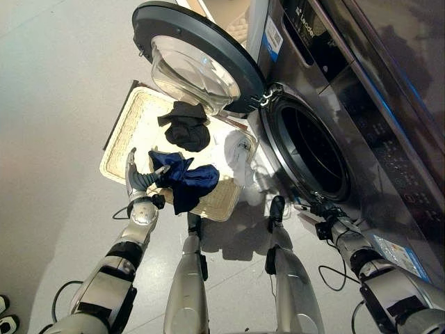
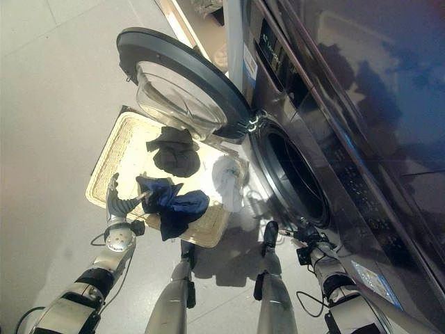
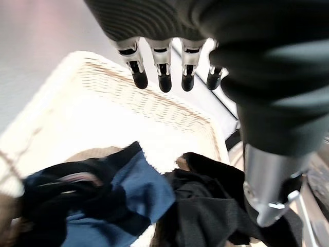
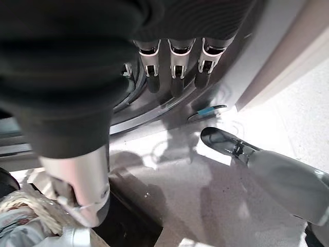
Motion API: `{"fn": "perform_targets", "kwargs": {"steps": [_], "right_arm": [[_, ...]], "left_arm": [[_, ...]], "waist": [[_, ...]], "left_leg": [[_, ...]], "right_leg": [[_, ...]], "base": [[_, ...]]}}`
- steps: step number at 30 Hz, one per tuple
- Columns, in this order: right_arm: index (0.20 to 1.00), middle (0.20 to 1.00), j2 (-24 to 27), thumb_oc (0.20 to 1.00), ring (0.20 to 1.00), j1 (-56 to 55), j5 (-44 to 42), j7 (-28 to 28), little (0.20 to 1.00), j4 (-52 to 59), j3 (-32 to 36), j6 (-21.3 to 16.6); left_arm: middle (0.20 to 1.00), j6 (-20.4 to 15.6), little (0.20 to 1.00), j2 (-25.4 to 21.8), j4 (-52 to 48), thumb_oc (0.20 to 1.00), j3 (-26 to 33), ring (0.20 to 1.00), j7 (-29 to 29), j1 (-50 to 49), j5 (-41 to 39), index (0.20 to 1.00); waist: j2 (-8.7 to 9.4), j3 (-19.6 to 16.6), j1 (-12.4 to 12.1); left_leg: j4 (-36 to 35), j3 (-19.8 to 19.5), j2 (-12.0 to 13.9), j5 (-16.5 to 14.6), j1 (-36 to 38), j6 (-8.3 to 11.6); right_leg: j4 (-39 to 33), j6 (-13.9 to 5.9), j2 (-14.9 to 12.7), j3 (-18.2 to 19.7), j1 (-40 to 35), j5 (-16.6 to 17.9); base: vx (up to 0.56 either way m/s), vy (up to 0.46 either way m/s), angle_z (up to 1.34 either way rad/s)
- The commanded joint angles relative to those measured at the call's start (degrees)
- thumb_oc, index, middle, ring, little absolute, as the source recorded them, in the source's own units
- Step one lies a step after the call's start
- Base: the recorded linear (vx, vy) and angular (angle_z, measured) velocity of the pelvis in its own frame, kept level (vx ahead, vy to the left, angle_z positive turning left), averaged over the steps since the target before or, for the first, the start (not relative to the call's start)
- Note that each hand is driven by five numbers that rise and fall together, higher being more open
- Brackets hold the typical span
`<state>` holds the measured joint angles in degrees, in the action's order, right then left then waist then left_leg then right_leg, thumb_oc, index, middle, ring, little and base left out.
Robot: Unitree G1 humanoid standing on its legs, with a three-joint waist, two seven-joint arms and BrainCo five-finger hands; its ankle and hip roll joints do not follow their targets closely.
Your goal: Put the clothes into the washing machine.
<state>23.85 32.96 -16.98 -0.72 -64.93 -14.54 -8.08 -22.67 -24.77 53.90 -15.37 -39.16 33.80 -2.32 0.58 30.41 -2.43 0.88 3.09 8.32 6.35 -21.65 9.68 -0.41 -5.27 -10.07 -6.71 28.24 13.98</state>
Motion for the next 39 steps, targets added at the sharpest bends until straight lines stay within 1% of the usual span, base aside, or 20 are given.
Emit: {"fn": "perform_targets", "kwargs": {"steps": [1,3,9,11,13,15,17,20,21,22,26,28,30,31,32,34,37,39], "right_arm": [[1.000,1.000,3.5,1.000,1.000,0.9,-3.0,-0.7,1.000,3.6,-2.2,-2.0],[1.000,1.000,4.1,1.000,1.000,1.5,-3.3,-0.8,1.000,4.9,-2.6,-1.9],[1.000,1.000,5.8,1.000,1.000,3.2,-3.4,-0.2,1.000,6.7,-3.5,-2.2],[1.000,1.000,6.5,1.000,1.000,3.8,-3.2,-0.1,1.000,7.3,-3.9,-2.2],[1.000,1.000,6.9,1.000,1.000,4.2,-3.1,-0.2,1.000,7.4,-4.1,-2.3],[1.000,1.000,8.1,1.000,1.000,5.7,-3.7,-0.2,1.000,7.2,-5.0,-3.1],[1.000,1.000,9.0,1.000,1.000,6.3,-3.9,-0.1,1.000,7.7,-5.3,-3.4],[1.000,1.000,9.9,1.000,1.000,7.0,-4.0,-0.2,1.000,8.5,-5.9,-3.4],[1.000,1.000,9.9,1.000,1.000,7.0,-4.0,-0.2,1.000,8.5,-5.9,-3.4],[1.000,1.000,10.2,1.000,1.000,7.6,-4.1,-0.5,1.000,8.9,-6.3,-3.5],[1.000,1.000,11.1,1.000,1.000,9.4,-4.6,-0.8,1.000,8.7,-7.5,-4.1],[1.000,1.000,11.7,1.000,1.000,10.4,-4.9,-0.9,1.000,9.0,-8.2,-3.9],[1.000,1.000,12.2,1.000,1.000,10.9,-5.0,-0.9,1.000,9.5,-8.4,-3.8],[1.000,1.000,12.5,1.000,1.000,11.3,-5.1,-1.1,1.000,9.7,-8.6,-3.8],[1.000,1.000,12.5,1.000,1.000,11.4,-5.1,-1.1,1.000,9.7,-8.6,-3.8],[1.000,1.000,12.8,1.000,1.000,12.3,-5.5,-1.4,1.000,9.9,-9.0,-3.6],[1.000,1.000,12.5,1.000,1.000,13.5,-6.0,-1.3,1.000,9.5,-9.6,-3.9],[1.000,1.000,12.1,1.000,1.000,14.0,-6.0,-1.4,1.000,9.2,-9.9,-4.1]], "left_arm": [[1.000,1.7,1.000,-6.1,-2.9,1.000,-2.5,1.000,-7.2,2.9,12.1,1.000],[1.000,2.6,1.000,-7.0,-3.3,1.000,-4.1,1.000,-8.5,4.1,14.8,1.000],[1.000,4.8,1.000,-9.5,-1.9,1.000,-7.4,1.000,-9.7,7.7,20.9,1.000],[1.000,5.9,1.000,-10.5,-1.2,1.000,-9.0,1.000,-9.5,9.0,22.5,1.000],[1.000,6.1,1.000,-11.0,-0.6,1.000,-9.7,1.000,-9.4,9.8,23.9,1.000],[1.000,7.6,1.000,-12.1,1.8,1.000,-13.0,1.000,-8.9,12.1,26.8,1.000],[1.000,8.4,1.000,-12.9,2.9,1.000,-14.8,1.000,-8.2,13.0,29.2,1.000],[1.000,9.6,1.000,-13.5,3.9,1.000,-16.7,1.000,-6.8,13.8,30.2,1.000],[1.000,9.6,1.000,-13.5,3.9,1.000,-16.7,1.000,-6.8,13.8,30.2,1.000],[1.000,10.4,1.000,-13.7,4.7,1.000,-18.1,1.000,-5.7,14.2,30.3,1.000],[1.000,12.0,1.000,-14.4,6.8,1.000,-19.9,1.000,-3.6,15.4,30.1,1.000],[1.000,12.0,1.000,-15.0,7.5,1.000,-20.7,1.000,-3.3,16.4,29.4,1.000],[1.000,13.1,1.000,-15.4,7.8,1.000,-21.5,1.000,-1.7,17.6,28.4,1.000],[1.000,14.0,1.000,-15.6,8.1,1.000,-22.1,1.000,0.0,18.4,27.6,1.000],[1.000,14.0,1.000,-15.6,8.1,1.000,-22.1,1.000,0.0,18.4,27.6,1.000],[1.000,16.3,1.000,-15.6,9.0,1.000,-22.9,1.000,2.1,19.4,25.9,1.000],[1.000,17.7,1.000,-15.1,11.1,1.000,-23.1,1.000,5.2,20.6,24.1,1.000],[1.000,19.4,1.000,-14.5,12.0,1.000,-23.2,1.000,7.0,21.1,23.7,1.000]], "waist": [[2.46,-0.6,-0.5],[2.52,-0.6,-0.2],[2.50,-0.6,0.7],[2.33,-0.6,1.0],[2.19,-0.6,1.2],[1.58,-0.6,1.5],[1.21,-0.6,1.8],[0.89,-0.6,2.0],[0.89,-0.6,2.0],[0.69,-0.6,2.1],[0.43,-0.6,2.2],[0.34,-0.6,2.4],[0.28,-0.6,2.6],[0.21,-0.6,2.7],[0.21,-0.6,2.7],[0.18,-0.6,2.8],[0.42,-0.6,3.0],[0.57,-0.6,3.1]], "left_leg": [[8.7,-7.3,-0.4,-1.5,-11.6,-3.08],[10.0,-7.6,-0.7,-1.5,-14.3,-3.16],[12.4,-8.4,-1.4,-1.6,-19.5,-3.16],[12.8,-8.5,-1.6,-1.4,-21.0,-3.15],[12.9,-8.6,-1.7,-1.3,-21.8,-3.19],[13.7,-8.8,-2.1,-1.5,-23.9,-3.23],[13.9,-8.7,-2.4,-1.4,-24.9,-3.27],[14.0,-8.8,-2.6,-1.2,-26.0,-3.29],[14.0,-8.8,-2.6,-1.2,-26.0,-3.29],[14.1,-8.9,-2.6,-1.1,-26.7,-3.27],[14.0,-8.9,-2.7,-0.9,-27.9,-3.30],[14.1,-8.9,-2.7,-0.7,-28.6,-3.23],[14.3,-9.0,-2.9,-0.6,-29.3,-3.19],[14.3,-9.0,-3.1,-0.5,-29.7,-3.21],[14.3,-9.0,-3.1,-0.5,-29.7,-3.21],[14.3,-9.2,-3.4,-0.4,-30.3,-3.29],[14.6,-9.3,-3.4,-0.4,-31.0,-3.32],[14.7,-9.4,-3.5,-0.4,-31.3,-3.32]], "right_leg": [[12.6,-4.64,-3.6,3.5,9.7,-4.8],[13.6,-4.63,-3.2,3.4,12.0,-4.8],[15.5,-4.50,-2.4,3.4,17.2,-4.6],[16.0,-4.47,-2.1,3.5,18.8,-4.4],[16.3,-4.45,-2.0,3.5,19.8,-4.3],[17.3,-4.37,-1.7,3.6,22.3,-4.2],[17.5,-4.31,-1.6,3.7,23.5,-4.1],[17.8,-4.30,-1.4,3.8,24.8,-3.8],[17.8,-4.30,-1.4,3.8,24.8,-3.8],[18.1,-4.34,-1.3,3.8,25.7,-3.8],[18.6,-4.31,-1.2,3.7,27.1,-3.6],[18.8,-4.22,-1.1,3.8,27.9,-3.5],[19.1,-4.22,-1.0,3.9,28.6,-3.5],[19.2,-4.23,-1.0,3.9,29.0,-3.3],[19.2,-4.23,-1.0,3.9,29.1,-3.3],[19.2,-4.25,-0.8,3.9,29.8,-3.1],[19.2,-4.26,-0.7,3.8,30.4,-2.9],[19.2,-4.27,-0.6,3.8,30.6,-2.8]], "base": [[-0.06,-0.056,0.08],[-0.04,-0.027,0.11],[-0.02,-0.005,0.02],[-0.01,0.010,0.02],[-0.01,0.004,0.04],[-0.02,0.019,0.07],[-0.02,0.039,0.01],[-0.01,0.023,-0.02],[0.00,0.032,0.00],[0.00,0.000,0.00],[-0.01,0.035,0.03],[-0.01,0.041,0.02],[0.00,0.015,0.02],[0.00,0.000,0.00],[-0.01,0.015,0.03],[-0.01,0.009,0.05],[-0.01,-0.002,0.04],[0.00,-0.002,0.04]]}}
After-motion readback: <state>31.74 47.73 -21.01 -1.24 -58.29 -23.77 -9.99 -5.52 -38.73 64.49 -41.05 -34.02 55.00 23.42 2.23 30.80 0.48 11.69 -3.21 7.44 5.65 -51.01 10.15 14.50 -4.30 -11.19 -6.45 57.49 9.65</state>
